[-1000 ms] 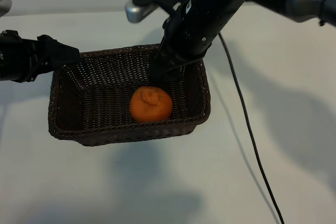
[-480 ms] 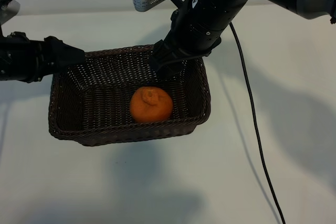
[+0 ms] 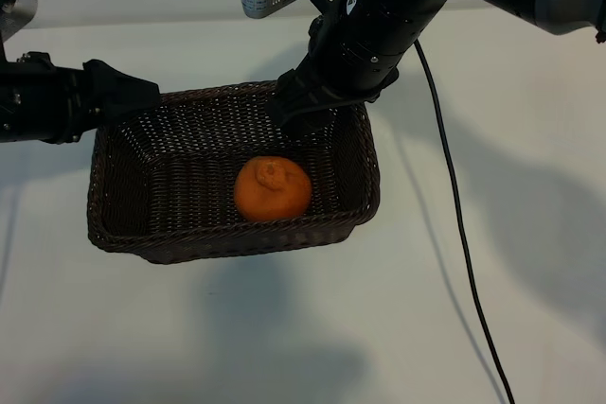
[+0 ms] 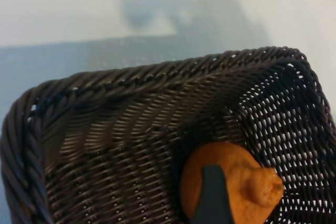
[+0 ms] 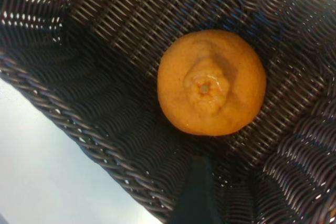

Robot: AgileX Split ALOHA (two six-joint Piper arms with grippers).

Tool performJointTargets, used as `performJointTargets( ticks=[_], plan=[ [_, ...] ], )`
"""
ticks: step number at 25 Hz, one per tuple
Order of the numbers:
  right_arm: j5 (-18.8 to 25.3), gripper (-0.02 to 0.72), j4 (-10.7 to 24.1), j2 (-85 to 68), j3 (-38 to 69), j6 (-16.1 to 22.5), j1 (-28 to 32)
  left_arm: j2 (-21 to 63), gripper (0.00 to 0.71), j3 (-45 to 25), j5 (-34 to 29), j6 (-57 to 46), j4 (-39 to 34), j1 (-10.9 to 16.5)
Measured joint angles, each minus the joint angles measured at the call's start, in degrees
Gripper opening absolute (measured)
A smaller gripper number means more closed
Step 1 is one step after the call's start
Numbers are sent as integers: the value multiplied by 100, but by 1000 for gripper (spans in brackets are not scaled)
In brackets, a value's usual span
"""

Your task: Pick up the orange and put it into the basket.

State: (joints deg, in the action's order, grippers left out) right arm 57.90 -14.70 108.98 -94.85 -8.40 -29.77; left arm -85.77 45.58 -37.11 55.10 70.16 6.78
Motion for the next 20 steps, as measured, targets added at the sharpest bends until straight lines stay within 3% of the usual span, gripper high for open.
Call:
performJointTargets(
  ticks=[20],
  plan=[
    [5,599,0,0,0,4,0,0,590,0,0,21,76,0]
  ],
)
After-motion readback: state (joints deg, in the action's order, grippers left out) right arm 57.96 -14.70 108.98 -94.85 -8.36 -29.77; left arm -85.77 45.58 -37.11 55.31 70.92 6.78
